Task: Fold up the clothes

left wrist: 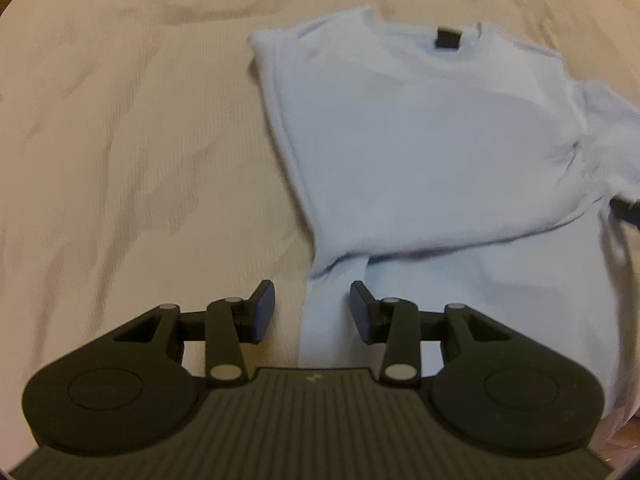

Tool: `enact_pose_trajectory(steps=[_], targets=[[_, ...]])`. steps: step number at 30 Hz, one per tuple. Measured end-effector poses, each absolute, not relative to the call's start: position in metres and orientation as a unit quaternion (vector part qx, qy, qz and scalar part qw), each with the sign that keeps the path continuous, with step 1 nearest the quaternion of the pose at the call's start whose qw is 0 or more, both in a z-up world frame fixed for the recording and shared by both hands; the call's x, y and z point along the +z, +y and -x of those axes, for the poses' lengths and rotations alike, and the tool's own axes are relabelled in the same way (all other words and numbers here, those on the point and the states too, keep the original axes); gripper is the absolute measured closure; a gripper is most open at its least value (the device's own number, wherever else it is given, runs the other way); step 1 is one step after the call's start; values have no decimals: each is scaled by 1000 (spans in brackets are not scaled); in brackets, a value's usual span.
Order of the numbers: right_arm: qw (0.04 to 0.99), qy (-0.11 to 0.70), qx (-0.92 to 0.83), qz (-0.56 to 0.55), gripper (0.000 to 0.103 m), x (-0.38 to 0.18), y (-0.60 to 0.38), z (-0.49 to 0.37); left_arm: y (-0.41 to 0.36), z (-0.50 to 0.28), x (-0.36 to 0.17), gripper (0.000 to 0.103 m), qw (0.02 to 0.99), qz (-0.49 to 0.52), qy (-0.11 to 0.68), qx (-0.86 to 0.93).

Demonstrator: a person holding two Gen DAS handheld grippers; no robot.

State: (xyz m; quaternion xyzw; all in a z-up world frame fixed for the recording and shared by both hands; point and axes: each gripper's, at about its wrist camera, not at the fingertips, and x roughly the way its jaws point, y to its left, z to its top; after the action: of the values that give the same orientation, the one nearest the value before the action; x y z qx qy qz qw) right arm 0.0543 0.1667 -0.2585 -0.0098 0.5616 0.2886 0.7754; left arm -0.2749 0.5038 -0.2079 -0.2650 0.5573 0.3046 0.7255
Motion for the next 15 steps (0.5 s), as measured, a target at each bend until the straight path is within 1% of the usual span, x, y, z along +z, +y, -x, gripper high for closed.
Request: enact_pose_trajectory(steps=[1, 3, 5, 6, 11, 15], targets=[[775, 559, 294, 15, 74, -255, 165, -51, 505, 272, -204, 70, 732, 265, 550, 303], [768, 563, 301, 40, 74, -253, 164, -46, 508, 266, -199, 73, 742, 262, 539, 302], [768, 563, 303, 39, 75, -251, 158, -45, 513, 257, -197, 83, 753, 265, 524, 296], [768, 565, 300, 36, 75, -251, 156, -45, 516, 252, -198, 86, 760, 264, 517, 290], [760, 584, 283, -6, 74, -252, 142, -58, 535, 226, -214, 87, 778, 255, 501, 280], [754, 594, 282, -3, 74, -252, 132, -67, 554, 212, -247, 87, 771, 232, 520, 285]])
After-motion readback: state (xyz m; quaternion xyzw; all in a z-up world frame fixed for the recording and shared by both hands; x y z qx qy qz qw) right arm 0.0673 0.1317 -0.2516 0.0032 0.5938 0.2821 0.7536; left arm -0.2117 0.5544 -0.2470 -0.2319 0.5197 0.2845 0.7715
